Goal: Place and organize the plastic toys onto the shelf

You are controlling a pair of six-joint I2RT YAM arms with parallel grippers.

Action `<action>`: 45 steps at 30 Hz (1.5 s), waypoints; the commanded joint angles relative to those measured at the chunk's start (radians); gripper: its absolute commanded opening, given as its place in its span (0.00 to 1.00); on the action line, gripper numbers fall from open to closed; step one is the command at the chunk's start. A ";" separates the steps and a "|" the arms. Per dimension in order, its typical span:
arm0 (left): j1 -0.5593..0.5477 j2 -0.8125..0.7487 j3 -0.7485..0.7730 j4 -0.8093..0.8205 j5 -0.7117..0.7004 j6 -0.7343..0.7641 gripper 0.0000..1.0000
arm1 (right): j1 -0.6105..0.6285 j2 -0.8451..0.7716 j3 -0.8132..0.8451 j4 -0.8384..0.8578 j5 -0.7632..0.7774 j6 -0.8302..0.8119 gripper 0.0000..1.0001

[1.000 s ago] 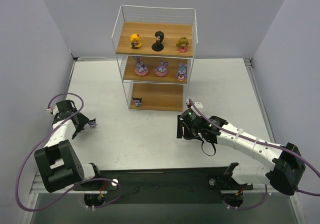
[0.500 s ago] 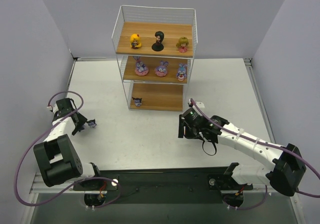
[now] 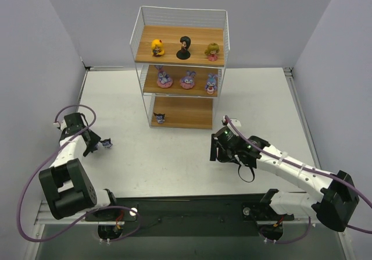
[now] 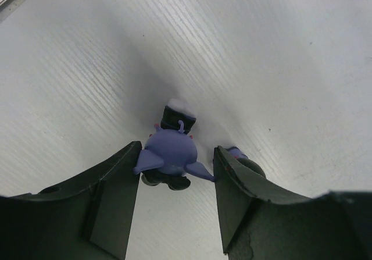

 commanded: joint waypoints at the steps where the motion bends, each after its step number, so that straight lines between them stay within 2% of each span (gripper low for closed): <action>1: 0.006 -0.093 0.083 -0.060 -0.011 -0.005 0.17 | -0.006 -0.036 -0.005 -0.034 0.022 -0.012 0.64; 8: 0.005 -0.179 0.180 -0.175 0.003 -0.001 0.17 | -0.008 -0.065 -0.011 -0.038 0.013 -0.010 0.64; 13: -0.052 -0.264 0.251 -0.282 0.092 0.009 0.18 | -0.009 -0.108 -0.010 -0.067 0.015 0.008 0.64; 18: -0.282 -0.329 0.275 -0.375 0.066 -0.074 0.18 | -0.018 -0.148 0.001 -0.121 0.019 0.020 0.64; 19: -0.317 -0.340 0.258 -0.379 0.075 -0.097 0.18 | -0.020 -0.154 0.012 -0.133 0.022 0.025 0.63; 20: -0.401 -0.349 0.249 -0.379 0.075 -0.121 0.18 | -0.021 -0.163 0.016 -0.162 0.031 0.029 0.63; 23: -0.512 -0.373 0.214 -0.379 0.059 -0.223 0.18 | -0.034 -0.175 0.041 -0.230 0.042 0.049 0.63; 24: -0.587 -0.377 0.203 -0.369 0.050 -0.272 0.18 | -0.035 -0.185 0.047 -0.245 0.053 0.059 0.63; 26: -0.670 -0.372 0.174 -0.350 0.017 -0.315 0.18 | -0.046 -0.197 0.062 -0.293 0.062 0.080 0.63; 27: -0.754 -0.358 0.165 -0.332 -0.002 -0.361 0.18 | -0.049 -0.208 0.065 -0.307 0.068 0.086 0.63; 29: -0.832 -0.340 0.148 -0.300 -0.042 -0.402 0.18 | -0.057 -0.232 0.070 -0.339 0.073 0.103 0.63; 30: -0.915 -0.312 0.146 -0.268 -0.060 -0.437 0.18 | -0.061 -0.243 0.070 -0.348 0.079 0.109 0.63; 34: -1.071 -0.216 0.166 -0.160 -0.129 -0.479 0.18 | -0.081 -0.283 0.065 -0.400 0.085 0.128 0.64; 37: -1.142 -0.108 0.208 -0.060 -0.163 -0.473 0.18 | -0.092 -0.313 0.061 -0.426 0.087 0.126 0.64; 45: -1.189 0.156 0.341 0.145 -0.189 -0.369 0.17 | -0.117 -0.361 0.062 -0.460 0.091 0.117 0.64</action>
